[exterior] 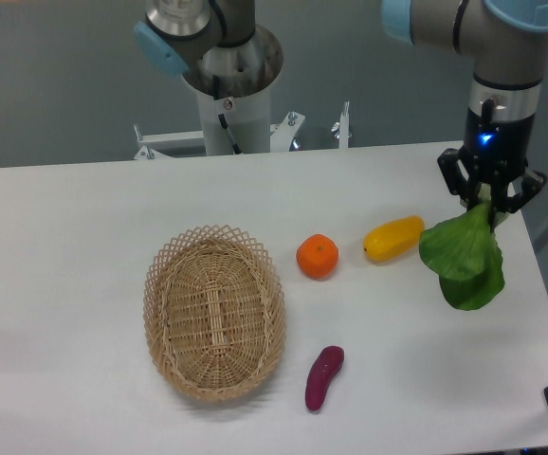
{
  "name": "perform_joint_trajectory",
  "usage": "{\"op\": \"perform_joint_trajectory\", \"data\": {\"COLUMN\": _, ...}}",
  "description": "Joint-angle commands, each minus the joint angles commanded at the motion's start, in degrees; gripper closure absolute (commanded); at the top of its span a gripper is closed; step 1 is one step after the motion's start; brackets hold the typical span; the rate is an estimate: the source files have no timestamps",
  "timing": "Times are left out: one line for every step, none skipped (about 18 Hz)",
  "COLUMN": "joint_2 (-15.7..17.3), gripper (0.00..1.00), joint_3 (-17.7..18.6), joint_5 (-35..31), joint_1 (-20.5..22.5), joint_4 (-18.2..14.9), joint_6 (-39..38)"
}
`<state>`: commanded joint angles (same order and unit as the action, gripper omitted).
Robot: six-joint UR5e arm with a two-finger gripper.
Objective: Place the green vegetable on the table
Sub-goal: 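Hold the green bok choy raised in the gripper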
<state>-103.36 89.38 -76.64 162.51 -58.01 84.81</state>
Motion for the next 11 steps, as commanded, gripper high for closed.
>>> {"op": "perform_joint_trajectory", "data": {"joint_2": 0.0, "gripper": 0.67, "joint_3": 0.1, "joint_5": 0.0, "joint_1": 0.0, "joint_4": 0.0, "joint_6": -0.1}}
{"op": "perform_joint_trajectory", "data": {"joint_2": 0.0, "gripper": 0.67, "joint_3": 0.2, "joint_5": 0.0, "joint_1": 0.0, "joint_4": 0.0, "joint_6": 0.0}}
{"op": "perform_joint_trajectory", "data": {"joint_2": 0.0, "gripper": 0.67, "joint_3": 0.0, "joint_5": 0.0, "joint_1": 0.0, "joint_4": 0.0, "joint_6": -0.1}}
{"op": "perform_joint_trajectory", "data": {"joint_2": 0.0, "gripper": 0.67, "joint_3": 0.0, "joint_5": 0.0, "joint_1": 0.0, "joint_4": 0.0, "joint_6": -0.1}}
{"op": "perform_joint_trajectory", "data": {"joint_2": 0.0, "gripper": 0.67, "joint_3": 0.2, "joint_5": -0.1, "joint_1": 0.0, "joint_4": 0.0, "joint_6": -0.1}}
{"op": "perform_joint_trajectory", "data": {"joint_2": 0.0, "gripper": 0.67, "joint_3": 0.3, "joint_5": -0.1, "joint_1": 0.0, "joint_4": 0.0, "joint_6": -0.2}}
{"op": "perform_joint_trajectory", "data": {"joint_2": 0.0, "gripper": 0.67, "joint_3": 0.3, "joint_5": -0.1, "joint_1": 0.0, "joint_4": 0.0, "joint_6": -0.3}}
{"op": "perform_joint_trajectory", "data": {"joint_2": 0.0, "gripper": 0.67, "joint_3": 0.3, "joint_5": -0.1, "joint_1": 0.0, "joint_4": 0.0, "joint_6": -0.3}}
{"op": "perform_joint_trajectory", "data": {"joint_2": 0.0, "gripper": 0.67, "joint_3": 0.4, "joint_5": -0.1, "joint_1": -0.1, "joint_4": 0.0, "joint_6": -0.4}}
{"op": "perform_joint_trajectory", "data": {"joint_2": -0.1, "gripper": 0.67, "joint_3": 0.5, "joint_5": -0.2, "joint_1": -0.2, "joint_4": 0.1, "joint_6": -0.5}}
{"op": "perform_joint_trajectory", "data": {"joint_2": -0.2, "gripper": 0.67, "joint_3": 0.5, "joint_5": -0.2, "joint_1": -0.3, "joint_4": 0.1, "joint_6": -0.6}}
